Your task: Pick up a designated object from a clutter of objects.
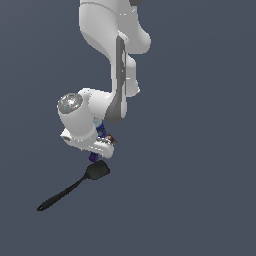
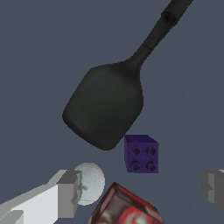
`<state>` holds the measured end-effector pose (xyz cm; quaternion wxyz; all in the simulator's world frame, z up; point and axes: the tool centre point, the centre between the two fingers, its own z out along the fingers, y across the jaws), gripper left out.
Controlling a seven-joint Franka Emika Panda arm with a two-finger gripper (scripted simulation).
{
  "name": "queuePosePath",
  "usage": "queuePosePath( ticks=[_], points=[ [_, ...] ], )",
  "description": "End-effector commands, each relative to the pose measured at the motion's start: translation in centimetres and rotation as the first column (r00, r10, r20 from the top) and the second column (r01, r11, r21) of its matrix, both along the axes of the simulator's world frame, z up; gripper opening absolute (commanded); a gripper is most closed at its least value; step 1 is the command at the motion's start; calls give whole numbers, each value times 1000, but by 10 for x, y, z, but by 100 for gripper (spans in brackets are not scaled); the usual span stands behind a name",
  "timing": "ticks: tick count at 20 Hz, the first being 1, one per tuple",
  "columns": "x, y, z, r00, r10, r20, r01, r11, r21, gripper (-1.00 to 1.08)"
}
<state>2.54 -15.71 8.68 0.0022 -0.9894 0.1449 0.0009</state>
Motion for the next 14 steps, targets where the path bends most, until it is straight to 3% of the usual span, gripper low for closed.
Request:
queuePosePath(
  ticks=[1, 14],
  points=[
    [-2, -7, -9, 1000, -12, 1, 12, 1000, -3, 100],
    [-5, -10, -35, 1000, -18, 0, 18, 1000, -4, 100]
  ],
)
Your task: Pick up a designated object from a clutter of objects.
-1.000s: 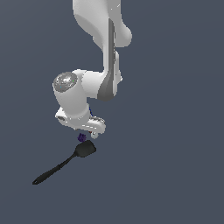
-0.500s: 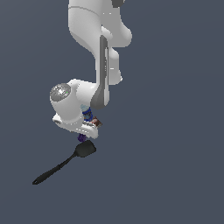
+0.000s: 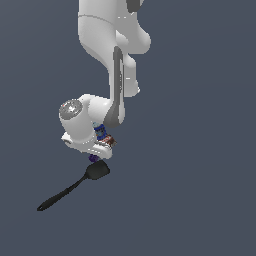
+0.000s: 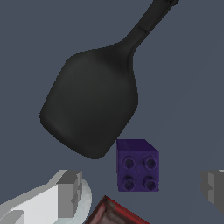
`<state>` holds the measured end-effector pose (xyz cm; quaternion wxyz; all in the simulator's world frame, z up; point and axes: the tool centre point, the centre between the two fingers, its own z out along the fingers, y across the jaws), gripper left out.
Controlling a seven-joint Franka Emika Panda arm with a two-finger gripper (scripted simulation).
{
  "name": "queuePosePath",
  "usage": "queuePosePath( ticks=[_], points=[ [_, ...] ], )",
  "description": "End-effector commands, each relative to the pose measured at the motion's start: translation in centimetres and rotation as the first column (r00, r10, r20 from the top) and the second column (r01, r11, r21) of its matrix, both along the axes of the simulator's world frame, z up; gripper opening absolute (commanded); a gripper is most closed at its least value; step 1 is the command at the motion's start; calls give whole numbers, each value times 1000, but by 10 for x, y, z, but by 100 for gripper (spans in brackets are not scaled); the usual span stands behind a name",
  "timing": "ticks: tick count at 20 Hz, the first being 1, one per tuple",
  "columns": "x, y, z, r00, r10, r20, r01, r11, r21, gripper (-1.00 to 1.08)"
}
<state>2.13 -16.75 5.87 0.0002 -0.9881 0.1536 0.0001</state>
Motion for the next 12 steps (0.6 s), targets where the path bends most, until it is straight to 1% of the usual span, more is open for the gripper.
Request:
queuePosePath(
  ticks=[1, 5, 10, 11, 12],
  points=[
    [-1, 0, -12, 1000, -1, -1, 1, 1000, 0, 100],
    [-1, 0, -30, 1000, -1, 0, 1, 1000, 0, 100],
    [0, -1, -37, 1000, -1, 0, 1, 1000, 0, 100],
    [0, -1, -37, 1000, -1, 0, 1, 1000, 0, -100],
    [0, -1, -37, 1000, -1, 0, 1, 1000, 0, -100]
  ],
)
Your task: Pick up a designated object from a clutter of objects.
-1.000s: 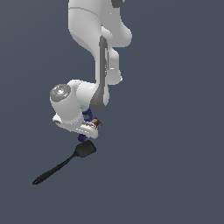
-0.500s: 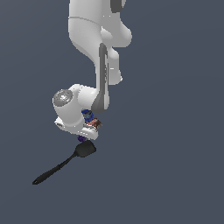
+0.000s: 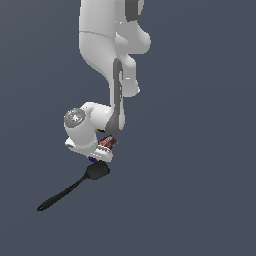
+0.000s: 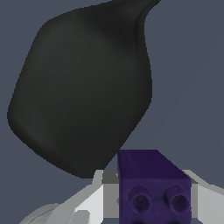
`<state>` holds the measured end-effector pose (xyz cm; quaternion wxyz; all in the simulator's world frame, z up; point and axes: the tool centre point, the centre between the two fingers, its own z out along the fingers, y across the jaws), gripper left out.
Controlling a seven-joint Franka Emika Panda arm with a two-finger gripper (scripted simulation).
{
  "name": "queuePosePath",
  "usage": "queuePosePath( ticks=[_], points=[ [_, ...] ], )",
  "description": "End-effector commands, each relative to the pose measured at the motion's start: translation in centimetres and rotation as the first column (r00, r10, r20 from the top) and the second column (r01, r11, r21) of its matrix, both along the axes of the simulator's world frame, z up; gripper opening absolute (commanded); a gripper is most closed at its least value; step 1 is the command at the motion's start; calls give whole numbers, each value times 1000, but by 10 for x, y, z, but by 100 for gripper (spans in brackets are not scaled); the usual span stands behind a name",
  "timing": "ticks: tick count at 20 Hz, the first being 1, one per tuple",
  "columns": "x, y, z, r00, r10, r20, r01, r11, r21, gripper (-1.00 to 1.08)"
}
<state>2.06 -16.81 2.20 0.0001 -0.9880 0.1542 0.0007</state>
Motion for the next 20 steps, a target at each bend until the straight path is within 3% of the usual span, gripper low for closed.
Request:
queuePosePath(
  ticks=[1, 12, 20],
  points=[
    [0, 0, 0, 1000, 0, 1, 0, 1000, 0, -100],
    [1, 0, 3, 1000, 0, 2, 0, 1000, 0, -100],
    [1, 4, 35, 1000, 0, 2, 0, 1000, 0, -100]
  ],
)
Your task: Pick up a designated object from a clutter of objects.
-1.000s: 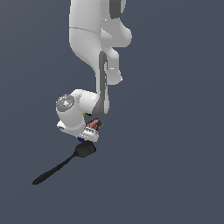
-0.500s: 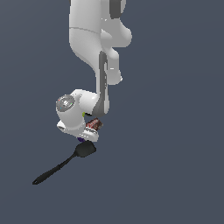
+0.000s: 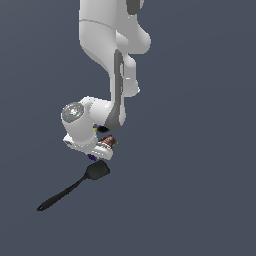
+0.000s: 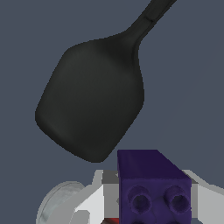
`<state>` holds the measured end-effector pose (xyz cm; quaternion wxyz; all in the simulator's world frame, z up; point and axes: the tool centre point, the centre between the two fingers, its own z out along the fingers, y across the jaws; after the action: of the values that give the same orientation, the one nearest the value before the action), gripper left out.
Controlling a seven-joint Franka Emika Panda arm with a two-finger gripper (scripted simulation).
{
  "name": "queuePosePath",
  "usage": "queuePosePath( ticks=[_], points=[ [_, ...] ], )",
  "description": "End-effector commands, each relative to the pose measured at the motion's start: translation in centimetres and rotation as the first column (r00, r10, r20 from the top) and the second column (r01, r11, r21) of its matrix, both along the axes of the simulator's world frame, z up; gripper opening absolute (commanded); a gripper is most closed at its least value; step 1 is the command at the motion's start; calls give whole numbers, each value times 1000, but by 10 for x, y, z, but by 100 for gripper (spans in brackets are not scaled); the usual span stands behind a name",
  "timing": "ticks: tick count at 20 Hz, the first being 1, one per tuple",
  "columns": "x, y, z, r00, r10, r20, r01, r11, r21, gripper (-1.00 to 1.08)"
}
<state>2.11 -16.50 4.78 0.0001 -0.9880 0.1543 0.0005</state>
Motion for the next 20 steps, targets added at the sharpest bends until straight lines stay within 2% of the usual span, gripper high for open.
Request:
queuePosePath(
  ticks=[1, 8, 20],
  points=[
    [1, 2, 16, 1000, 0, 1, 0, 1000, 0, -100],
    [2, 9, 79, 1000, 0, 1, 0, 1000, 0, -100],
    [7, 24, 218, 1000, -1, 1, 1, 1000, -2, -100]
  ],
)
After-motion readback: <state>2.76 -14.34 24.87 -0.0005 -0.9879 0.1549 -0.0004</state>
